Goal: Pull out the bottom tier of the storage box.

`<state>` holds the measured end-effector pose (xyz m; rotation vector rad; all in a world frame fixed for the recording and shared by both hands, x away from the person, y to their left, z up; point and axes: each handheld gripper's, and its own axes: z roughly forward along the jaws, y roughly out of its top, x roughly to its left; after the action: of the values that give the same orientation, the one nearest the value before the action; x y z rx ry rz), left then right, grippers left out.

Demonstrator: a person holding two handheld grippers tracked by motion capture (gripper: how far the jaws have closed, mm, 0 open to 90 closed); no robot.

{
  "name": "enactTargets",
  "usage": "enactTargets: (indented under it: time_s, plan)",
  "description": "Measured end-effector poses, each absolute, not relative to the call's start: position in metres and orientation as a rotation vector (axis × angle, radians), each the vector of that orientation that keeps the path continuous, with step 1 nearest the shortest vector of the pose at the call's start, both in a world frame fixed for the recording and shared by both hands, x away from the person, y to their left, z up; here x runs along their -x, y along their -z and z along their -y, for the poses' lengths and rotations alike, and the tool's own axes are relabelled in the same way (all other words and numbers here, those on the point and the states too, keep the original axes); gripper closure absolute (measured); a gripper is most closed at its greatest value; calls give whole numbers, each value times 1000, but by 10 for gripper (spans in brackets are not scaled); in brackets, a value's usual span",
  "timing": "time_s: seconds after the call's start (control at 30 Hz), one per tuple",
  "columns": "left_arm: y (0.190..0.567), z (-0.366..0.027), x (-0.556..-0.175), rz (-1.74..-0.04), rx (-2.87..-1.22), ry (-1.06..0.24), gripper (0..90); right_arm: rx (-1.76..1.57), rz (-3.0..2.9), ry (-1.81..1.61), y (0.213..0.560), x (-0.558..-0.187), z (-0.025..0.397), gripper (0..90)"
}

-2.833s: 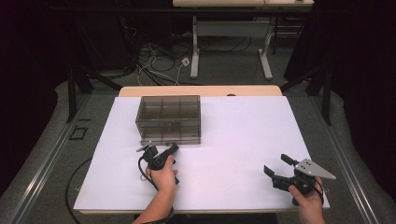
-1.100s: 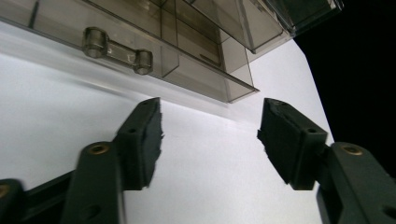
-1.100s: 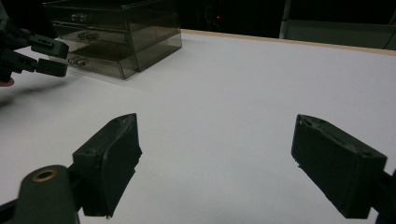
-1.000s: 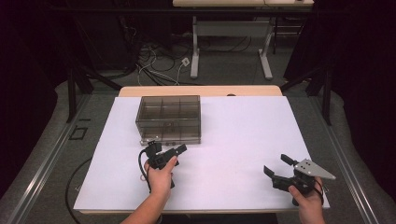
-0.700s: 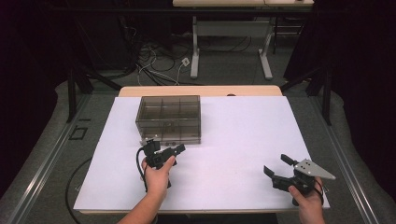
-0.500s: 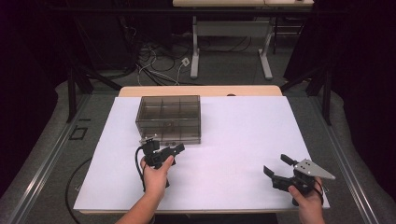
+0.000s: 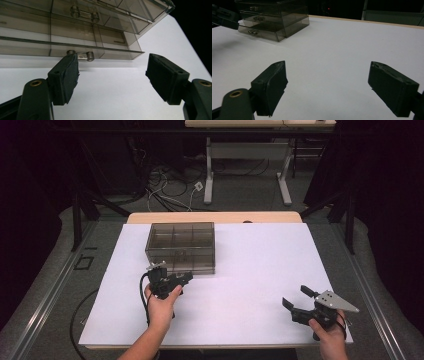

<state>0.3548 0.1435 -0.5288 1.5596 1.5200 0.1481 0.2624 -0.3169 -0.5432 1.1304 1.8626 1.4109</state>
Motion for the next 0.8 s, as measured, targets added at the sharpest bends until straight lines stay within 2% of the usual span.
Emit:
enactTargets:
  time_s: [0.43,0.8]
  plan:
    - [518,-156,-357,-1457,-1615,-297,266,-1142,-1862,-1412,544,-262,316,147]
    - [510,-172,-358,-1469,-1606,-342,266,-1144,-1872,-1412,544,-263,316,147]
